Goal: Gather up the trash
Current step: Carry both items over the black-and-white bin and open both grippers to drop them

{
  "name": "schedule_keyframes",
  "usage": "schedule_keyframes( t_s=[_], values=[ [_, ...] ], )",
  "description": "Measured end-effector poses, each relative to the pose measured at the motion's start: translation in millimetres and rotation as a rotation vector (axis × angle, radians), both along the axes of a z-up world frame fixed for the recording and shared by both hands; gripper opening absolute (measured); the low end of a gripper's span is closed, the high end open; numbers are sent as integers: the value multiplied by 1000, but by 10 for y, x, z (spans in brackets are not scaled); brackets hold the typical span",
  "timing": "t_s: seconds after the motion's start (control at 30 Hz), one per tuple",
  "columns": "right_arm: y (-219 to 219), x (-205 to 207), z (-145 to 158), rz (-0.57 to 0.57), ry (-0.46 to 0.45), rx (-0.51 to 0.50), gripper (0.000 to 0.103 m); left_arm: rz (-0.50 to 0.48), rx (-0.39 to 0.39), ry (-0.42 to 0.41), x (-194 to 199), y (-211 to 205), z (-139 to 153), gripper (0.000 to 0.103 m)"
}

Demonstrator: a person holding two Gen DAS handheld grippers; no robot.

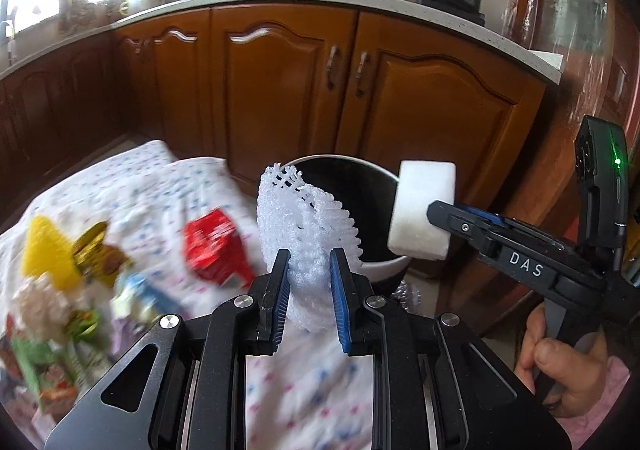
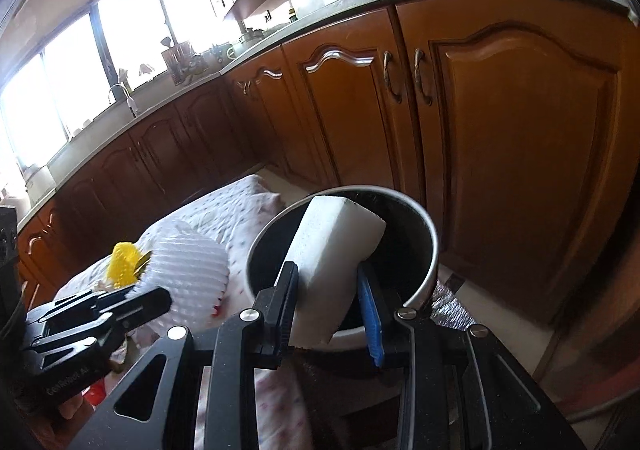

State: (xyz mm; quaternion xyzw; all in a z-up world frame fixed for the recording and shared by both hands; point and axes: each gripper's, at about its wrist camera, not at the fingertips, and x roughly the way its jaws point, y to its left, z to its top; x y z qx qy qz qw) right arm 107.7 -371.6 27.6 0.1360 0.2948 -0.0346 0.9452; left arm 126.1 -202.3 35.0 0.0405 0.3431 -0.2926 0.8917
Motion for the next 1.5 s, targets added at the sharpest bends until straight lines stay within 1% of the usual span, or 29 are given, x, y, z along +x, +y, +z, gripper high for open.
schedule_keyframes(
  t_s=[0.2, 0.33, 0.47, 0.6, 0.63, 0.67, 0.73, 0.77, 0.8, 0.87, 0.93, 0.97, 1.07, 1.17, 1.27, 1.33, 1.5],
  values=[
    [-175, 232, -62, 1, 46, -27, 31, -37, 13, 22, 286, -340, -34, 18],
    [-278, 341, -156, 0, 76, -26, 32, -40, 23, 63, 493, -512, -113, 19],
    [-325, 423, -206, 7, 91, -27, 33, -49, 57, 111, 636, -631, -230, 20],
    [-381, 476, -257, 14, 102, -8, 38, -57, 68, 113, 697, -704, -277, 26],
    [-398, 492, -271, 12, 107, 0, 42, -59, 70, 112, 689, -719, -271, 31],
    [-414, 511, -283, 14, 111, 8, 42, -60, 75, 110, 686, -736, -272, 34],
    [-452, 504, -298, 10, 115, 18, 45, -62, 76, 109, 686, -746, -275, 47],
    [-466, 495, -306, 7, 115, 24, 48, -61, 75, 108, 676, -743, -275, 49],
    [-476, 480, -311, 4, 112, 28, 49, -57, 77, 106, 668, -731, -275, 50],
    [-494, 457, -306, -2, 108, 37, 49, -50, 79, 108, 662, -705, -286, 57],
    [-496, 406, -288, -3, 95, 50, 51, -40, 72, 111, 638, -658, -286, 59],
    [-489, 365, -272, -6, 84, 54, 56, -36, 71, 110, 641, -627, -292, 59],
    [-445, 239, -225, -10, 36, 67, 68, -13, 48, 95, 522, -480, -260, 60],
    [-346, 124, -200, -2, 1, 78, 76, 32, 32, 67, 386, -321, -229, 64],
    [-187, 18, -197, 21, -16, 88, 80, 74, 23, 48, 242, -139, -226, 65],
    [-67, -52, -219, 37, -22, 91, 81, 97, 17, 42, 164, -5, -232, 65],
    [173, -189, -298, 74, -46, 111, 83, 168, 8, 50, 48, 340, -268, 67]
  ],
)
